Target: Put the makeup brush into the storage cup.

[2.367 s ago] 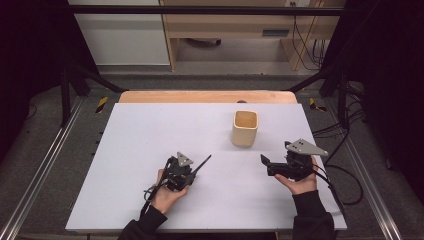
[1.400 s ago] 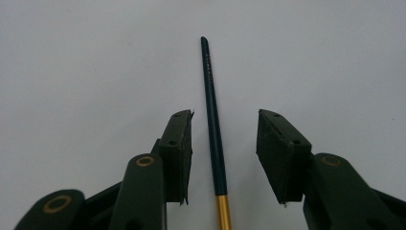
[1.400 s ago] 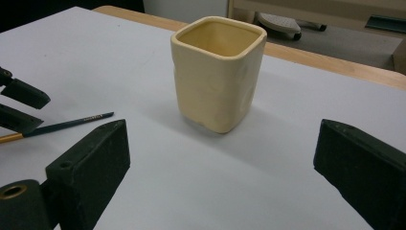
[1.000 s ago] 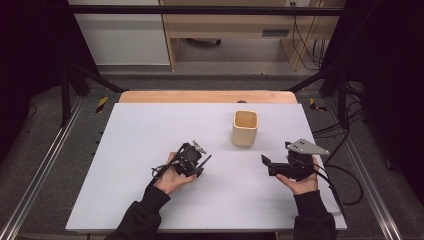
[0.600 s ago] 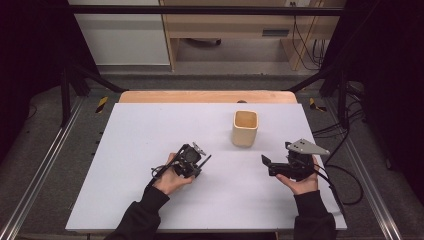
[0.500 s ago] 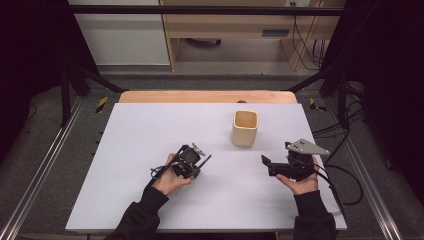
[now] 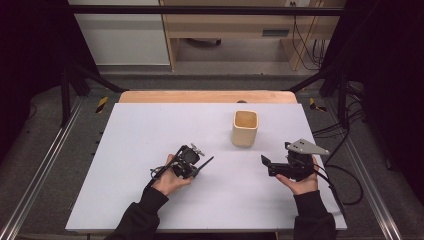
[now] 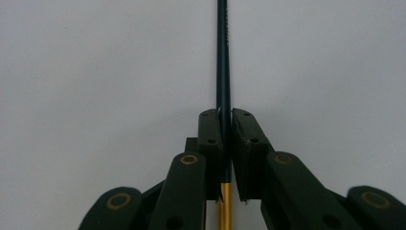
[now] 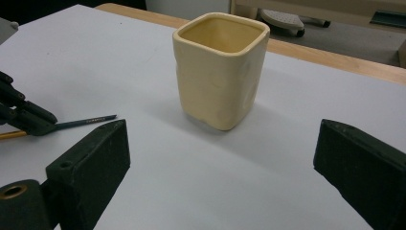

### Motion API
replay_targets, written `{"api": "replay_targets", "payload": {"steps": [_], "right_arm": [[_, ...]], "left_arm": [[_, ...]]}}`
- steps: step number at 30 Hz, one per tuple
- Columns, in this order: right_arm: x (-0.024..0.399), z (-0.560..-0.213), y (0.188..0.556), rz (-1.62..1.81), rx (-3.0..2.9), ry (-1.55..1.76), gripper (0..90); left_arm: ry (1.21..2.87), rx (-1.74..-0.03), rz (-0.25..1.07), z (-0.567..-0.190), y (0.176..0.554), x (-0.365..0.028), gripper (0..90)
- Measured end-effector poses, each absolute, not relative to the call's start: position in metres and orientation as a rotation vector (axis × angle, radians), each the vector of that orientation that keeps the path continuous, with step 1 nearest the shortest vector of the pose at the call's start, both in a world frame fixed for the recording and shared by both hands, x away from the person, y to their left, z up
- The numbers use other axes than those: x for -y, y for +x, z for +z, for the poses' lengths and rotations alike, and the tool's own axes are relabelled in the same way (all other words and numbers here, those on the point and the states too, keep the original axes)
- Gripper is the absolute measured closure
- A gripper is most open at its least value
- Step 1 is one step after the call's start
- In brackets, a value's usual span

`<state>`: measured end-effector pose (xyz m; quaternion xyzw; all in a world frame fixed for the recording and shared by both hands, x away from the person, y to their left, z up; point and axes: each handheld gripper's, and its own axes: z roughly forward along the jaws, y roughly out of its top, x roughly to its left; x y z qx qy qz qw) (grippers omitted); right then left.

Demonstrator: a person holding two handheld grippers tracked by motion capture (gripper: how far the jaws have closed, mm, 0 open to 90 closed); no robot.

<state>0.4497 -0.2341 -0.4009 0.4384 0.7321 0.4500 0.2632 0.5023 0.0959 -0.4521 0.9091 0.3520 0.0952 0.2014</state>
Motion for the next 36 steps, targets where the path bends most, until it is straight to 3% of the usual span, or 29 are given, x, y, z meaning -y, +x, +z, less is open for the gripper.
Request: {"api": "replay_targets", "payload": {"steps": [19, 36], "right_arm": [[0.233, -0.402, 0.45, 1.22, -1.988, 1.186, 5.6], [0.232, -0.402, 0.449, 1.219, -1.998, 1.176, 5.7]], "left_arm": [[2.571, -0.96, 0.269, -0.451, 0.503, -0.093, 82.5], [2.477, -0.885, 0.28, -0.427, 0.491, -0.11, 82.6]]}}
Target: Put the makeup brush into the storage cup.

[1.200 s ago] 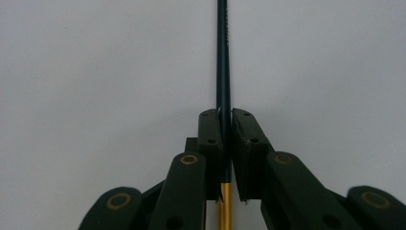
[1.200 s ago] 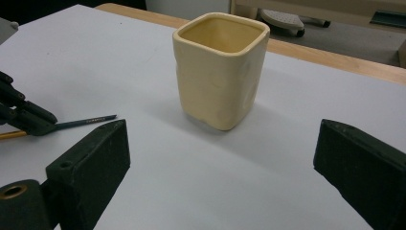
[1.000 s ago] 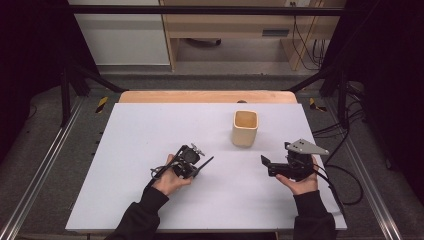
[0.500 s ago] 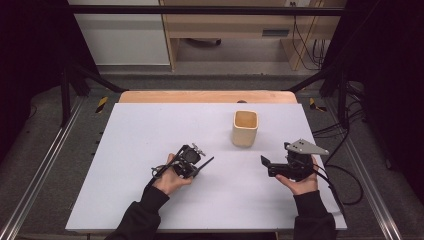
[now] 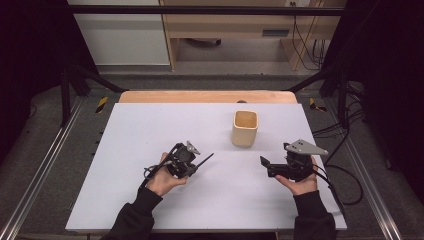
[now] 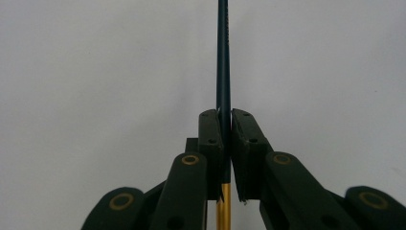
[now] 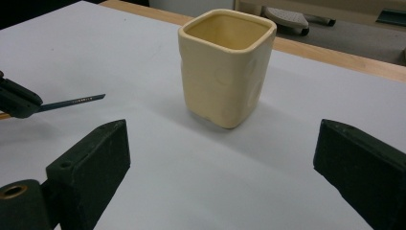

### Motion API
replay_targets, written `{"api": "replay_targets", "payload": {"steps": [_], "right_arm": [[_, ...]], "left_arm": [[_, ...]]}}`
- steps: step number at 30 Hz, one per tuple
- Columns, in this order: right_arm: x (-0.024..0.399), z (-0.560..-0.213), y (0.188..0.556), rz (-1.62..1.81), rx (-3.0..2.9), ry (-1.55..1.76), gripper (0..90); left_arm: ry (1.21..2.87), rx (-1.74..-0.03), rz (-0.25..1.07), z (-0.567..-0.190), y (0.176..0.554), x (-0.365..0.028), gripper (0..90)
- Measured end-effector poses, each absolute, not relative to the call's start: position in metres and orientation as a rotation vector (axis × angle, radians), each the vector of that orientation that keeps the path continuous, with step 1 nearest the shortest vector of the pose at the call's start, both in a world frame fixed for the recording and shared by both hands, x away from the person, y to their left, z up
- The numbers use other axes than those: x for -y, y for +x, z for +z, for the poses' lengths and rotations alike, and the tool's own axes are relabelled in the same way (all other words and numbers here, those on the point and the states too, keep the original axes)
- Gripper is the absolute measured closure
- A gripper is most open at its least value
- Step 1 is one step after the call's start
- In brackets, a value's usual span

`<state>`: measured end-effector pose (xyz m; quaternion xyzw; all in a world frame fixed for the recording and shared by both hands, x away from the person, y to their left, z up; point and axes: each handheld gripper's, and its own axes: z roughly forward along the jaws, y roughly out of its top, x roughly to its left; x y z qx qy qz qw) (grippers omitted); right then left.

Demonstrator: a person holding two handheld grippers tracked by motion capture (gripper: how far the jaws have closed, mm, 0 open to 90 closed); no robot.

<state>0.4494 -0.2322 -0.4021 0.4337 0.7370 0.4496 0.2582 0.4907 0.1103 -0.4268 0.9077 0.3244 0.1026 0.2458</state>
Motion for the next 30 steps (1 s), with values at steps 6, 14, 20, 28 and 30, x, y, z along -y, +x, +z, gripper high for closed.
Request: {"api": "replay_targets", "payload": {"steps": [6, 14, 20, 28, 30], "right_arm": [[0.23, -0.404, 0.45, 1.211, -2.01, 1.167, 5.9], [0.226, -0.406, 0.45, 1.199, -2.037, 1.147, 6.3], [0.222, -0.407, 0.45, 1.181, -2.067, 1.124, 6.5], [0.216, -0.408, 0.449, 1.165, -2.102, 1.077, 7.2], [0.215, -0.408, 0.449, 1.157, -2.117, 1.059, 7.5]], "left_arm": [[2.434, -0.837, 0.294, -0.419, 0.483, -0.114, 82.5], [2.368, -0.777, 0.299, -0.412, 0.473, -0.12, 82.5], [2.367, -0.743, 0.282, -0.41, 0.47, -0.122, 82.5], [2.381, -0.675, 0.26, -0.409, 0.468, -0.122, 82.6], [2.38, -0.662, 0.261, -0.408, 0.467, -0.121, 82.6]]}}
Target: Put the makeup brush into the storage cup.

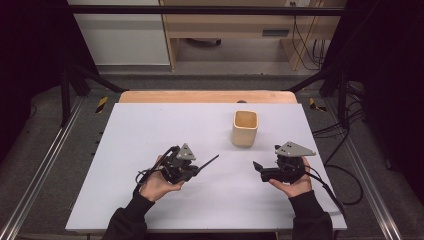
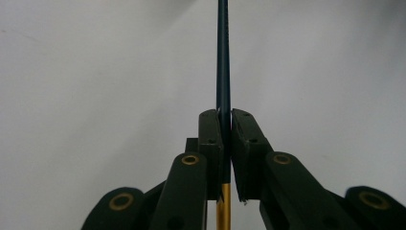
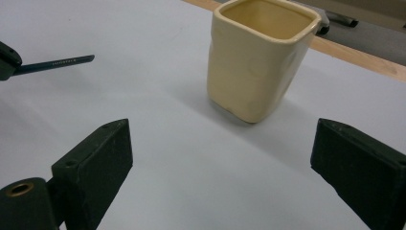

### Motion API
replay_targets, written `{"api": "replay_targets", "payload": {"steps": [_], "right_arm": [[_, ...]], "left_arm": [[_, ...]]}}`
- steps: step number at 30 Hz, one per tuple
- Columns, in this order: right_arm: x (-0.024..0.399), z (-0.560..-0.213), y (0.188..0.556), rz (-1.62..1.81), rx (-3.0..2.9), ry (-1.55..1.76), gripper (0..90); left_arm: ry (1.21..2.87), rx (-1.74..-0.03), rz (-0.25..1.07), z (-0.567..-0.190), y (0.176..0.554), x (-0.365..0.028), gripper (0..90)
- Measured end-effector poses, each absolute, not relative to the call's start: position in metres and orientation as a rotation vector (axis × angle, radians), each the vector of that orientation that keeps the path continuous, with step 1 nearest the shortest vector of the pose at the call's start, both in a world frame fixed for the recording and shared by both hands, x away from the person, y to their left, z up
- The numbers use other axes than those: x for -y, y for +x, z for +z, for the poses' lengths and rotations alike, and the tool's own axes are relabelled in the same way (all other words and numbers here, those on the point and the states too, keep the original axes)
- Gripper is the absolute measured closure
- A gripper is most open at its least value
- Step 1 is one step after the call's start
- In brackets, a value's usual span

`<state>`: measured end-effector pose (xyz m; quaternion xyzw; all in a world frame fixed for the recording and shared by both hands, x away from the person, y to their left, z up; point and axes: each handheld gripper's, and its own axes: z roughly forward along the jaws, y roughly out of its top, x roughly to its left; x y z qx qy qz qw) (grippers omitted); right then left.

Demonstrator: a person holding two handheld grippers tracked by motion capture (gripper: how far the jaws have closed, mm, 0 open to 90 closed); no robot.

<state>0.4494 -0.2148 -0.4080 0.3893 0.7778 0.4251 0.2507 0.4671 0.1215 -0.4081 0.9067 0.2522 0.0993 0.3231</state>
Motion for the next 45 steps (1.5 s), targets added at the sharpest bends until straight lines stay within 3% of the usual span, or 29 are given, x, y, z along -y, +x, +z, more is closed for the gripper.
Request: {"api": "replay_targets", "payload": {"steps": [19, 45], "right_arm": [[0.196, -0.403, 0.445, 1.099, -2.216, 0.879, 10.5], [0.168, -0.393, 0.441, 0.963, -2.376, 0.51, 22.2]], "left_arm": [[2.406, -0.555, 0.241, -0.397, 0.468, -0.113, 82.5], [2.467, -0.482, 0.207, -0.389, 0.473, -0.096, 82.5]]}}
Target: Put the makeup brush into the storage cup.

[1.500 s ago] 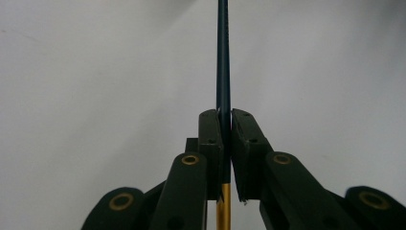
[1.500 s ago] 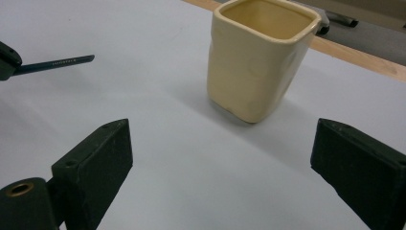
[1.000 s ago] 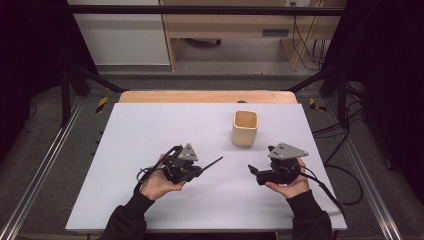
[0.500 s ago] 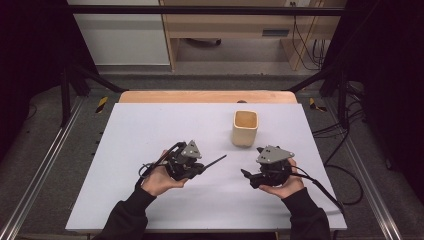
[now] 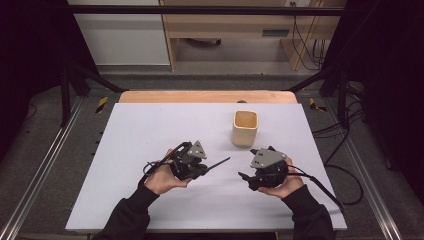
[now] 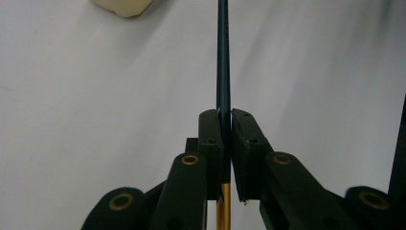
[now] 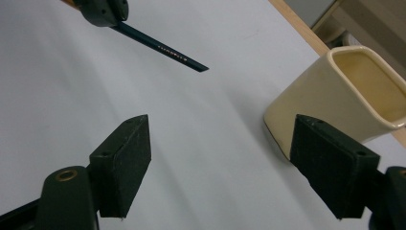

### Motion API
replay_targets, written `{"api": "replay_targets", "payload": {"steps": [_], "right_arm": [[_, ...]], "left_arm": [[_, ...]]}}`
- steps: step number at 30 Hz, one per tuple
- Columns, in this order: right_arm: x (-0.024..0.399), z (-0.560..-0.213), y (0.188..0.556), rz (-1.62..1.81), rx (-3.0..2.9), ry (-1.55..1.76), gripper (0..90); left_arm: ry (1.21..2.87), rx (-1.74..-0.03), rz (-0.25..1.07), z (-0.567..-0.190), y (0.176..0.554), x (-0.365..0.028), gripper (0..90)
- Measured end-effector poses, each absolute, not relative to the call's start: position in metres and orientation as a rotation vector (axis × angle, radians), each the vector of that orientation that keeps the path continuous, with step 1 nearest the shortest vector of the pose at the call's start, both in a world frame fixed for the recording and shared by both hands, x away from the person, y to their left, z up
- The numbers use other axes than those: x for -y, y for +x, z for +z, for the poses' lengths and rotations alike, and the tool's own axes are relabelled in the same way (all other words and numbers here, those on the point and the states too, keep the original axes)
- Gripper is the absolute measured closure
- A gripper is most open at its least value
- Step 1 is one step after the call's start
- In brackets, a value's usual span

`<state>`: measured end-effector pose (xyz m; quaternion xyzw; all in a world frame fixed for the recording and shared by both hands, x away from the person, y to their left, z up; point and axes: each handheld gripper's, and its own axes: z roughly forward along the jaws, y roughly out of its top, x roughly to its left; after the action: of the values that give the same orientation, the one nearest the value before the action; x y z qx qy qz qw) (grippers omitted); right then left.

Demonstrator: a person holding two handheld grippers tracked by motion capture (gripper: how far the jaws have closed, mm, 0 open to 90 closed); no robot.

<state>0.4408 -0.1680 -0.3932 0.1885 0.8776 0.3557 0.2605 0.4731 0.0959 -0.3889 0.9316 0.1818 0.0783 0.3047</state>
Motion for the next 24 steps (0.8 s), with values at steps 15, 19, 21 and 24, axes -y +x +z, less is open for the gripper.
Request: {"api": "replay_targets", "payload": {"steps": [15, 19, 21, 24], "right_arm": [[0.158, -0.388, 0.435, 0.851, -2.444, 0.331, 26.8], [0.156, -0.388, 0.436, 0.812, -2.467, 0.27, 27.8], [0.153, -0.389, 0.435, 0.811, -2.464, 0.26, 29.1], [0.151, -0.388, 0.435, 0.784, -2.479, 0.192, 32.5]], "left_arm": [[2.529, -0.443, 0.179, -0.387, 0.474, -0.084, 82.5], [2.55, -0.436, 0.174, -0.387, 0.474, -0.081, 82.6], [2.556, -0.436, 0.161, -0.387, 0.475, -0.078, 82.6], [2.572, -0.415, 0.155, -0.385, 0.475, -0.075, 82.6]]}}
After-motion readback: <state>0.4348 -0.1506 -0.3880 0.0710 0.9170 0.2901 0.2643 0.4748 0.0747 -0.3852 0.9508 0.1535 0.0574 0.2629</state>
